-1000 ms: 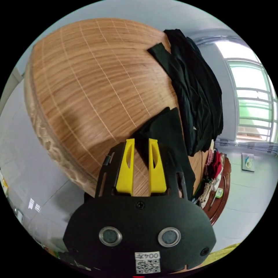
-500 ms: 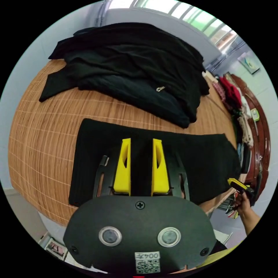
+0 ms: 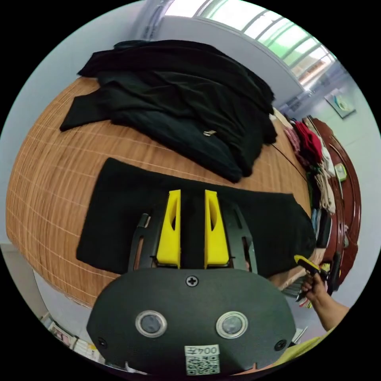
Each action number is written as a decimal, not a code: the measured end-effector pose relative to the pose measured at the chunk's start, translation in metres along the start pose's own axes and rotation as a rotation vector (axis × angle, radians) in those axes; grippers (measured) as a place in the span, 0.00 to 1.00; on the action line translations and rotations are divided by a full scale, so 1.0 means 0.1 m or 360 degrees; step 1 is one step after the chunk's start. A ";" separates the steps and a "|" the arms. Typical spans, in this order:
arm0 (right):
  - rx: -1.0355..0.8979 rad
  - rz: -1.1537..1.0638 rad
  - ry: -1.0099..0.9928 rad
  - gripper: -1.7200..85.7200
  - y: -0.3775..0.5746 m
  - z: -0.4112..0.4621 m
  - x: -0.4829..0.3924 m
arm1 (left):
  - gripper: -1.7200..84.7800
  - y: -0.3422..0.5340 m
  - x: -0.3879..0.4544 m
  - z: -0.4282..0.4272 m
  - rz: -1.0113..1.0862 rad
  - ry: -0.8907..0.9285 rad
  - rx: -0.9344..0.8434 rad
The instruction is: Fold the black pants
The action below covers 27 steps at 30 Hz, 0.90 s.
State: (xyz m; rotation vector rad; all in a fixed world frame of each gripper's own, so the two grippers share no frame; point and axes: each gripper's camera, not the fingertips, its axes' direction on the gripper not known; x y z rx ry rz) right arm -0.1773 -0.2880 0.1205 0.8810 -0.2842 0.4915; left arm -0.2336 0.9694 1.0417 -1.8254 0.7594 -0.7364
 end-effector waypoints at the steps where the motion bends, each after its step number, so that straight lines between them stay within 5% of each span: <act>1: 0.0100 0.0119 -0.0039 0.14 0.07 -0.19 0.21 | 0.12 0.05 0.34 0.01 0.0094 0.0053 -0.0043; 9: 0.0420 0.1006 -0.0177 0.18 0.50 -0.95 2.07 | 0.08 0.46 2.79 0.64 0.0823 0.0161 -0.0448; 14: 0.0479 0.1152 -0.0434 0.13 0.41 -1.02 2.70 | 0.05 0.61 3.72 0.98 0.1115 -0.0203 -0.0623; 16: 0.0533 0.1078 -0.0475 0.08 0.36 -1.10 2.71 | 0.05 0.66 3.88 1.02 0.1161 -0.0303 -0.0633; 23: 0.0514 0.0030 0.0496 0.08 0.06 -1.55 1.75 | 0.05 0.80 4.52 0.98 0.1248 -0.0633 -0.0598; 27: 0.0504 0.0312 0.0333 0.08 0.19 -1.74 2.31 | 0.04 0.86 4.72 0.94 0.1242 -0.0708 -0.0552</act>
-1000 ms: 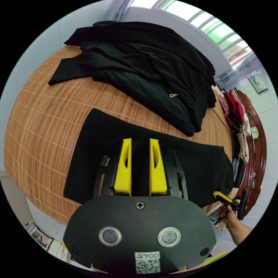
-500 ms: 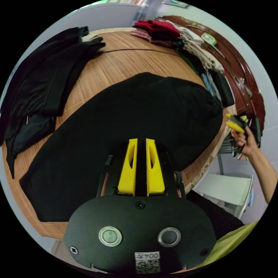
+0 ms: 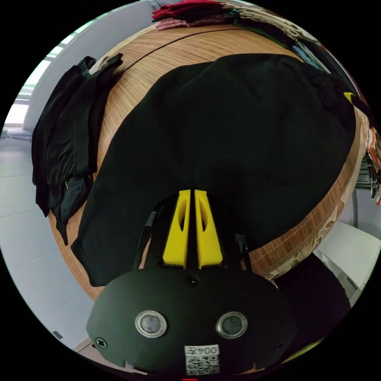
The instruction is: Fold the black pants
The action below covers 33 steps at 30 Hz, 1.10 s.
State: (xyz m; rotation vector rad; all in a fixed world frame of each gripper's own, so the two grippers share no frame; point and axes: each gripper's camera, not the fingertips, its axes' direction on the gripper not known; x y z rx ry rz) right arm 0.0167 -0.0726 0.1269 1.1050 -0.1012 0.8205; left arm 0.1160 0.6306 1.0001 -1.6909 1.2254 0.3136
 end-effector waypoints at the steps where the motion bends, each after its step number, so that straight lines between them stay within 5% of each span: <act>1: -0.0020 0.0150 -0.0142 0.07 0.01 -0.02 0.32 | 0.04 -0.03 0.03 -0.03 -0.0008 -0.0005 -0.0004; 7: -0.0090 0.0719 -0.0647 0.03 0.10 0.05 1.63 | 0.04 -0.15 0.08 -0.19 -0.0002 0.0019 -0.0013; 13: -0.0343 0.0801 -0.1014 0.13 -0.12 0.36 2.03 | 0.04 -0.24 0.11 -0.33 -0.0016 0.0034 -0.0010; 20: -0.0203 0.1002 -0.1498 0.18 -0.11 0.41 2.42 | 0.04 -0.34 0.08 -0.43 -0.0021 0.0074 -0.0015; 30: -0.0349 0.1077 -0.1572 0.14 -0.31 0.53 2.49 | 0.04 -0.41 0.00 -0.50 -0.0026 0.0126 0.0008; 33: -0.0279 0.0880 -0.1368 0.11 -0.47 0.26 2.34 | 0.04 -0.45 -0.03 -0.50 -0.0007 0.0128 -0.0002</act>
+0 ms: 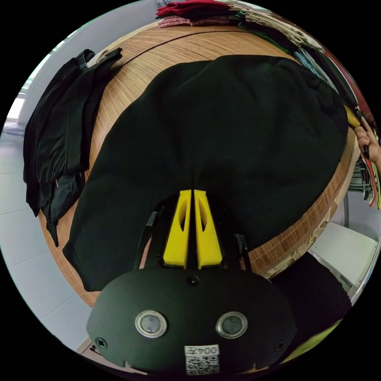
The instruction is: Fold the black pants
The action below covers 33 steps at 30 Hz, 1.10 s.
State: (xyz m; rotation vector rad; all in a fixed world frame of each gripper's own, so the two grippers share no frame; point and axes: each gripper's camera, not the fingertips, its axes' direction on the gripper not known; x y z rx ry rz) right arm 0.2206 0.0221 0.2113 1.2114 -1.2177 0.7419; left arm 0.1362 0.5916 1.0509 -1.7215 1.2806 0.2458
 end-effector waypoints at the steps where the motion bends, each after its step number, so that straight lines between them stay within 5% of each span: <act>1: 0.0035 -0.0146 0.0242 0.10 0.05 -0.05 -0.25 | 0.03 -0.01 -0.01 0.00 0.0007 0.0003 0.0001; 5: 0.0000 -0.0180 0.0698 0.10 0.11 0.06 -0.26 | 0.03 -0.02 -0.06 0.02 0.0006 0.0020 0.0016; 8: -0.0004 0.0065 0.0270 0.11 0.07 0.11 0.06 | 0.03 -0.04 -0.10 0.04 0.0003 0.0032 0.0009; 12: 0.0233 0.0027 0.0265 0.12 0.22 -0.02 -0.10 | 0.03 -0.03 -0.17 0.08 -0.0032 0.0059 0.0030; 14: 0.0216 0.0040 0.0057 0.16 0.36 0.09 -0.16 | 0.03 -0.02 -0.20 0.11 -0.0037 0.0058 0.0041; 19: 0.0054 0.0013 0.0153 0.17 0.47 0.69 -0.38 | 0.03 -0.01 -0.30 0.19 -0.0060 0.0091 0.0045; 27: 0.0147 -0.0842 0.1275 0.10 0.64 1.62 -1.52 | 0.03 0.06 -0.45 0.36 -0.0063 0.0133 0.0078; 33: 0.0001 -0.0300 0.0912 0.13 0.40 2.13 -0.95 | 0.03 0.15 -0.58 0.53 -0.0082 0.0167 0.0118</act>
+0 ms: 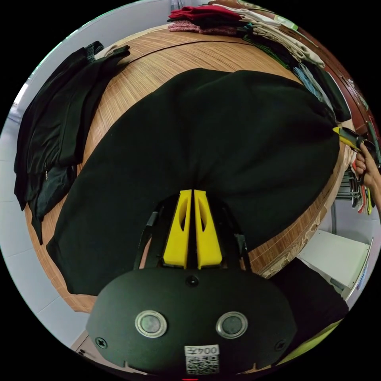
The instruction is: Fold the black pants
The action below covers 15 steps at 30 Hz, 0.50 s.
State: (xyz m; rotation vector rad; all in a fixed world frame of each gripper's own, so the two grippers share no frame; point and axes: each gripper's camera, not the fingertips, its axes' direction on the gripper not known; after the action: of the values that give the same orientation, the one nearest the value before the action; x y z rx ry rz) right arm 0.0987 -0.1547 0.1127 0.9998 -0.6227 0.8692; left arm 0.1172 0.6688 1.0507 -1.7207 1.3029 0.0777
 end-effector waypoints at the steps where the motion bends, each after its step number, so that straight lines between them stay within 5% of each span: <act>1: 0.0002 0.0059 -0.0002 0.14 0.00 0.04 -0.07 | 0.03 0.02 -0.02 0.03 0.0005 -0.0002 0.0009; 7: 0.0227 -0.0291 0.0455 0.14 0.24 0.22 -1.17 | 0.04 0.13 -0.19 0.18 -0.0067 0.0051 0.0033; 15: -0.0187 -0.0937 0.0606 0.14 0.31 1.66 -2.65 | 0.04 0.50 -0.70 0.18 -0.0311 0.0217 0.0145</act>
State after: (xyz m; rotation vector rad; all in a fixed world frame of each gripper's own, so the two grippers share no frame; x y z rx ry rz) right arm -0.0768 -0.3844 -0.0115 0.8164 -0.0396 0.4698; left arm 0.0567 0.7327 1.0478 -1.7906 1.2098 -0.2120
